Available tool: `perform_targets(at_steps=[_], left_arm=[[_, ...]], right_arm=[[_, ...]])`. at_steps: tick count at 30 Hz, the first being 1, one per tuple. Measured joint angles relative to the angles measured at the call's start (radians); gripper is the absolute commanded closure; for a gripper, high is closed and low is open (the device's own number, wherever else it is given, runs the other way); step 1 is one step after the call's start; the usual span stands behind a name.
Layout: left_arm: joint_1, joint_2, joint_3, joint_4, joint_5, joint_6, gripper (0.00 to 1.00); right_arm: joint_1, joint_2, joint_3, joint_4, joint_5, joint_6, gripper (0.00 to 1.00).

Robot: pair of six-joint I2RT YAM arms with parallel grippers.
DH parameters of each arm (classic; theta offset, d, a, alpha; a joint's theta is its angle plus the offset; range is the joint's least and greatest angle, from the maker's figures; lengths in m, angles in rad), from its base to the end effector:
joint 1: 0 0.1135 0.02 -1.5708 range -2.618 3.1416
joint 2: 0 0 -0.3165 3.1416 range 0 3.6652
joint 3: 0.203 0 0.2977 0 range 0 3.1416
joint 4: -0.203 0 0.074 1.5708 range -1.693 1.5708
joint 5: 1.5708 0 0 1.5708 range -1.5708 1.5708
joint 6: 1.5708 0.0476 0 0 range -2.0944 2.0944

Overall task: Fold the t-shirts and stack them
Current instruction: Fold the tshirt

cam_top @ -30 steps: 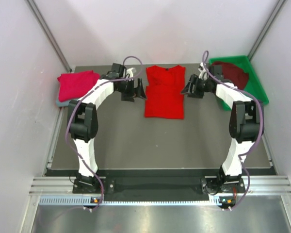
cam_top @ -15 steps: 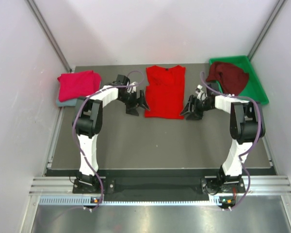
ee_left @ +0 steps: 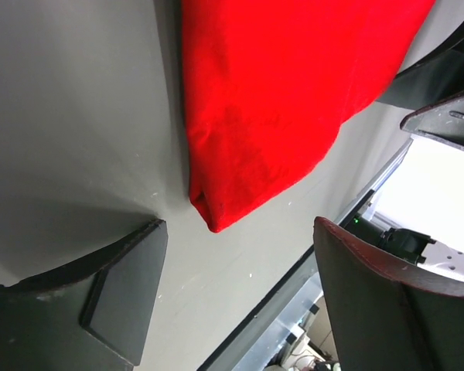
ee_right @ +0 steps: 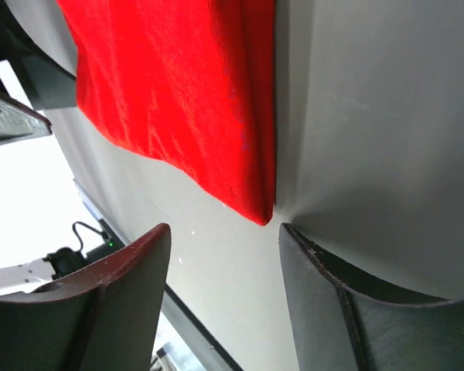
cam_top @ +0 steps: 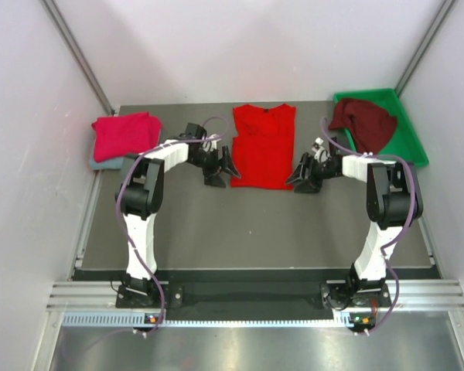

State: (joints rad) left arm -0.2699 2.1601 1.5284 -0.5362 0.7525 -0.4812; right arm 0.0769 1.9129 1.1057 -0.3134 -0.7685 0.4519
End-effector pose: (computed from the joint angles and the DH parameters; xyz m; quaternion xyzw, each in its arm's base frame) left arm 0.4822 -0.1672 0.1528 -0.0230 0.9139 -0.4032 0.0411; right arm 0.4145 0.0651 0.1451 0.0863 0.9034 0.4068 0.1042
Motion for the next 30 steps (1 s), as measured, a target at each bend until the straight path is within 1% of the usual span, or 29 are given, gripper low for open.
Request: perform_targets(at_steps=[2, 6, 9, 11, 13, 15, 18, 22, 25, 26, 27, 29, 30], left_arm=[[-0.003, 0.0, -0.005, 0.004, 0.004, -0.005, 0.23], [-0.013, 0.003, -0.008, 0.006, 0.002, -0.012, 0.29], [-0.021, 0.01, -0.008, 0.008, 0.003, -0.018, 0.34], [-0.028, 0.014, -0.008, 0.011, 0.004, -0.021, 0.41], [-0.034, 0.023, -0.008, 0.014, 0.008, -0.024, 0.47], [-0.04, 0.031, -0.008, 0.017, 0.015, -0.027, 0.48], [-0.047, 0.037, -0.008, 0.02, 0.023, -0.031, 0.51], [-0.048, 0.044, -0.008, 0.022, 0.026, -0.04, 0.57], [-0.048, 0.055, -0.007, 0.025, 0.032, -0.044, 0.7], [-0.048, 0.06, -0.007, 0.029, 0.037, -0.045, 0.79], [-0.048, 0.066, -0.006, 0.029, 0.036, -0.043, 0.83], [-0.048, 0.074, -0.005, 0.029, 0.044, -0.046, 0.88], [-0.048, 0.075, -0.005, 0.029, 0.044, -0.043, 0.97]], right_arm=[[0.001, 0.004, 0.0, 0.011, 0.0, 0.005, 0.43], [0.003, 0.019, 0.001, 0.02, -0.002, 0.013, 0.52], [0.008, 0.028, 0.002, 0.026, -0.004, 0.016, 0.54], [0.015, 0.029, 0.002, 0.03, -0.004, 0.016, 0.55], [0.022, 0.031, 0.002, 0.033, -0.003, 0.016, 0.62], [0.028, 0.038, 0.004, 0.038, -0.003, 0.016, 0.67], [0.032, 0.053, 0.008, 0.037, -0.006, 0.021, 0.69], [0.032, 0.058, 0.01, 0.038, -0.008, 0.022, 0.69], [0.032, 0.059, 0.016, 0.037, -0.003, 0.02, 0.72], [0.032, 0.059, 0.017, 0.037, 0.0, 0.019, 0.75], [0.032, 0.059, 0.017, 0.036, 0.005, 0.015, 0.82], [0.032, 0.06, 0.017, 0.034, 0.011, 0.009, 0.89], [0.031, 0.06, 0.017, 0.032, 0.015, 0.004, 0.96]])
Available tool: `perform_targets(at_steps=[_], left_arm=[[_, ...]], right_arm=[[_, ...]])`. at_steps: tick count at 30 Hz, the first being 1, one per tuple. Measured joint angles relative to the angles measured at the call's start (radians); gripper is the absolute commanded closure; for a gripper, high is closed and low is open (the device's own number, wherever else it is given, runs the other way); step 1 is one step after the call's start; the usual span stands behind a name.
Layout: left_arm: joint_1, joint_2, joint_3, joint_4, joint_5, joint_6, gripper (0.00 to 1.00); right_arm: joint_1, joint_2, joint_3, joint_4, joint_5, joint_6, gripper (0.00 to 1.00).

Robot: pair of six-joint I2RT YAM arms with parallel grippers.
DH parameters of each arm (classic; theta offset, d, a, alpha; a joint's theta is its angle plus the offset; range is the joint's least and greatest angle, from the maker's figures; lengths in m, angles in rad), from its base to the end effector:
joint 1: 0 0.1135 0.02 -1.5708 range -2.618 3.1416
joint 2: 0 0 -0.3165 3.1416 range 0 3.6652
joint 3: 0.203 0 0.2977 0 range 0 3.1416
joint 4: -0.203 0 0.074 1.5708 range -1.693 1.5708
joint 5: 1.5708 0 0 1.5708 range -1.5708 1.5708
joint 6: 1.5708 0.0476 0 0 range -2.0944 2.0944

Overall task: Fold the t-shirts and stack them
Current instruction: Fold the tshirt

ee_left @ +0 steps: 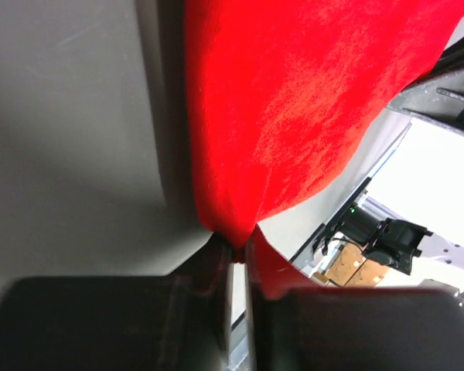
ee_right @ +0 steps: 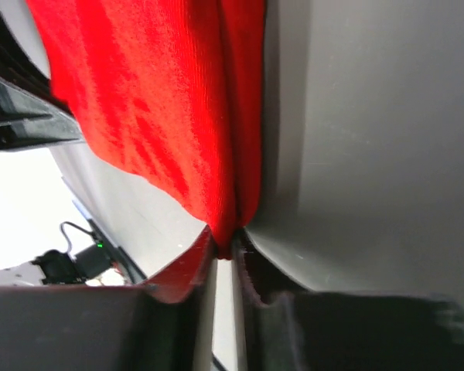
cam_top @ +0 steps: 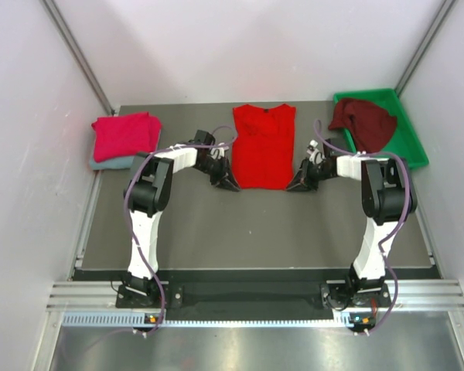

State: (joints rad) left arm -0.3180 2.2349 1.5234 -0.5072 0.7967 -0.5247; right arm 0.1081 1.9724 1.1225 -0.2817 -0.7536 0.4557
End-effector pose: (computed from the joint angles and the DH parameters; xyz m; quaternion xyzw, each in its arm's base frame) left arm 0.4758 -0.1925 0.1171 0.0260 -0.9096 0.4145 0.0089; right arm 0.4215 0.0785 0.1270 0.0780 0.9077 0.4013 0.0947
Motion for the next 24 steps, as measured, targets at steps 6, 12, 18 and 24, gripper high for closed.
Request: perform_targets(at_steps=[6, 12, 18, 24], left_arm=[[0.001, -0.001, 0.006, -0.011, 0.0, 0.047, 1.0], [0.002, -0.012, 0.033, -0.094, -0.019, 0.193, 1.0], [0.002, -0.047, 0.091, -0.228, -0.029, 0.346, 1.0], [-0.007, -0.166, 0.093, -0.294, -0.05, 0.42, 1.0]], right_arm=[[-0.013, -0.003, 0.014, -0.036, 0.021, -0.045, 1.0], [-0.033, -0.068, 0.031, -0.119, 0.031, -0.111, 1.0], [-0.034, -0.141, 0.106, -0.236, 0.01, -0.211, 1.0], [-0.034, -0.185, 0.137, -0.341, -0.021, -0.29, 1.0]])
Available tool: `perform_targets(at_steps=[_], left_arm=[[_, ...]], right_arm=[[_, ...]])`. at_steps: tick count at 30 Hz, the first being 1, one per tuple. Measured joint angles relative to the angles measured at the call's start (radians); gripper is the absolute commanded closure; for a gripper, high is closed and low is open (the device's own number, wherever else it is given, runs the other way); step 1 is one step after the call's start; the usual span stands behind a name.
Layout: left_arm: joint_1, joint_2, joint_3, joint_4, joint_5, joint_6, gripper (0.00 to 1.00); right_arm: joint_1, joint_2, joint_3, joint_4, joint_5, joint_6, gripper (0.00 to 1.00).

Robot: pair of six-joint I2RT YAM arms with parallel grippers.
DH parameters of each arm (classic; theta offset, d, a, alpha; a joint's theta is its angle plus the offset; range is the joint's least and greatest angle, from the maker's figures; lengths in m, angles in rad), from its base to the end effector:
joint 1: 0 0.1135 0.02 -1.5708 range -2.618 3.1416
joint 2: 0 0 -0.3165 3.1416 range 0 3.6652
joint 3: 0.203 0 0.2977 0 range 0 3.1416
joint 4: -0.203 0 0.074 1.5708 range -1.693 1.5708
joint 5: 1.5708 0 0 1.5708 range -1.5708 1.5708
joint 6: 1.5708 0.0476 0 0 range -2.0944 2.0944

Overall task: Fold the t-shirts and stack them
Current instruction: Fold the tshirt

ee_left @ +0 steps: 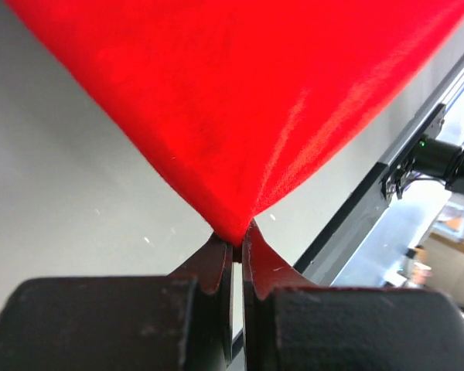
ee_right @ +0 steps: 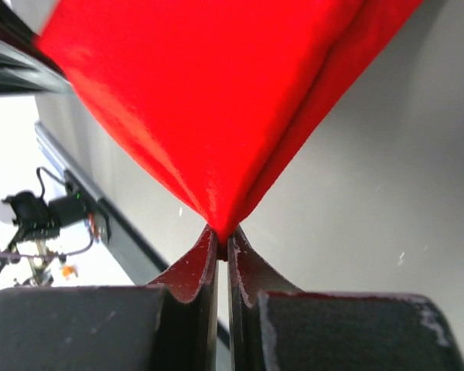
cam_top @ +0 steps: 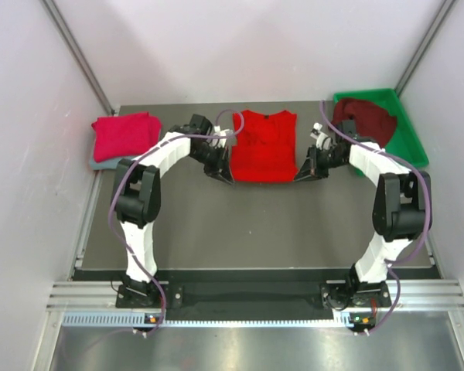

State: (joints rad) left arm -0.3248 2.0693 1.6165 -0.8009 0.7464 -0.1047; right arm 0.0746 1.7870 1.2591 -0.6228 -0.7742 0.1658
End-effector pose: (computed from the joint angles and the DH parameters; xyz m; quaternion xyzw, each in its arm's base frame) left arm 0.4576 -0.1882 0.2144 0.1582 0.9076 -0.3831 0.0669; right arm 0.4105 0.0640 0.2290 -0.0373 0.9083 0.3897 0.1474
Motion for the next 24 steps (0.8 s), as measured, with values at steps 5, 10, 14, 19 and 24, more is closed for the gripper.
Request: perform_targets(at_steps=[5, 10, 14, 19, 24], left_arm=[[-0.039, -0.116, 0.0, -0.031, -0.032, 0.038, 1.0], [-0.084, -0.202, 0.002, -0.061, -0.073, 0.061, 1.0], [-0.084, -0.207, 0.041, -0.092, -0.098, 0.084, 1.0], [-0.058, -0.143, 0.156, -0.1, -0.108, 0.1, 1.0], [-0.019, 0.007, 0.29, -0.107, -0.109, 0.109, 1.0]], right_arm=[[0.0, -0.044, 0.019, -0.099, -0.01, -0.05, 1.0], [0.001, -0.113, 0.084, -0.178, -0.015, -0.088, 1.0], [0.001, -0.145, 0.153, -0.201, -0.024, -0.094, 1.0], [0.001, -0.086, 0.26, -0.195, -0.028, -0.084, 1.0], [0.001, 0.069, 0.372, -0.169, -0.023, -0.073, 1.0]])
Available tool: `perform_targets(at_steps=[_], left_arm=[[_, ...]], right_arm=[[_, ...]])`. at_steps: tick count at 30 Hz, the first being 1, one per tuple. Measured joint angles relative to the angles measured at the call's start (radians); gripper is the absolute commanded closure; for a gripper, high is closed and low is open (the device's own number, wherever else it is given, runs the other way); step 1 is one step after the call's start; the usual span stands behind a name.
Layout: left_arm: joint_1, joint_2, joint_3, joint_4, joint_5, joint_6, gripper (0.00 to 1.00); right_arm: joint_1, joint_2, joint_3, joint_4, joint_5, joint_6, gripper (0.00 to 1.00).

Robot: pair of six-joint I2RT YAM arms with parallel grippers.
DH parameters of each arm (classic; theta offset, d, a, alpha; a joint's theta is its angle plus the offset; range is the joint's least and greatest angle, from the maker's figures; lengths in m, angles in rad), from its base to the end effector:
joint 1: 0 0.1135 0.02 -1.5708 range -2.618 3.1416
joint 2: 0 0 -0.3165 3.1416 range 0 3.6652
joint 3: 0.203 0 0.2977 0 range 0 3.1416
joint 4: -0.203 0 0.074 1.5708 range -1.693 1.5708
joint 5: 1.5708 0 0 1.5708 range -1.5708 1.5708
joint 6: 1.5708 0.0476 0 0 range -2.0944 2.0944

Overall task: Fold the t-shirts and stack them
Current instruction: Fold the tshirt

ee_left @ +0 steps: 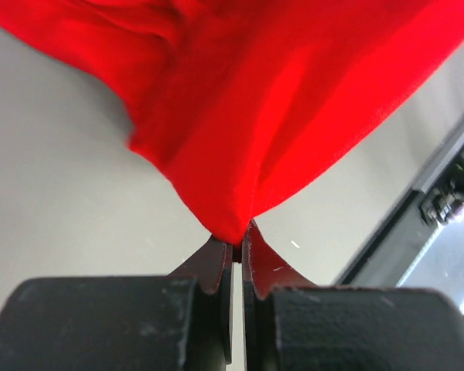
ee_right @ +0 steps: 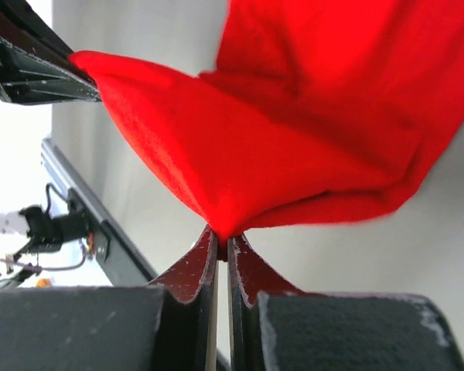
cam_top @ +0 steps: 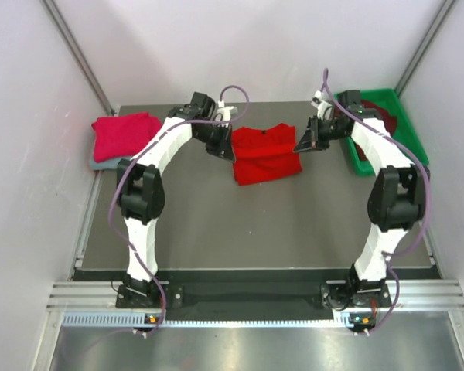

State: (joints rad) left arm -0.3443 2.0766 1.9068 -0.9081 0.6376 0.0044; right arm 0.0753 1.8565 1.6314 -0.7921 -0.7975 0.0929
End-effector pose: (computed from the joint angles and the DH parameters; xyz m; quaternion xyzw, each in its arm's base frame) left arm 0.4837 -0.2035 0.3014 0.2351 0.8937 -0.3388 0.1769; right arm 0.4593 0.0688 0.3194 -0.0983 0.8874 0.3933 0.2196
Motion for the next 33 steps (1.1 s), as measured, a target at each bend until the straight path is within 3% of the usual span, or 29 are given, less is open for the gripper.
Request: perform_targets(at_steps=[7, 16, 29, 31, 33], left_arm=[[0.041, 0.212, 0.157, 0.002, 0.0, -0.001, 1.0], [0.05, 0.393, 0.416, 0.043, 0.0, -0.023, 1.0], [0.056, 0.501, 0.508, 0.243, -0.083, -0.112, 1.0], [0.056, 0.515, 0.512, 0.265, -0.098, -0.115, 0.99], [0.056, 0.528, 0.513, 0.285, -0.114, -0.119, 0.91]], right_arm=[[0.0, 0.235, 0.182, 0.024, 0.016, 0.024, 1.0], [-0.001, 0.408, 0.435, 0.07, 0.029, 0.102, 1.0], [-0.007, 0.594, 0.548, 0.167, 0.079, 0.174, 1.0], [-0.006, 0.627, 0.58, 0.182, 0.086, 0.177, 1.0], [-0.005, 0.647, 0.595, 0.193, 0.093, 0.18, 0.99]])
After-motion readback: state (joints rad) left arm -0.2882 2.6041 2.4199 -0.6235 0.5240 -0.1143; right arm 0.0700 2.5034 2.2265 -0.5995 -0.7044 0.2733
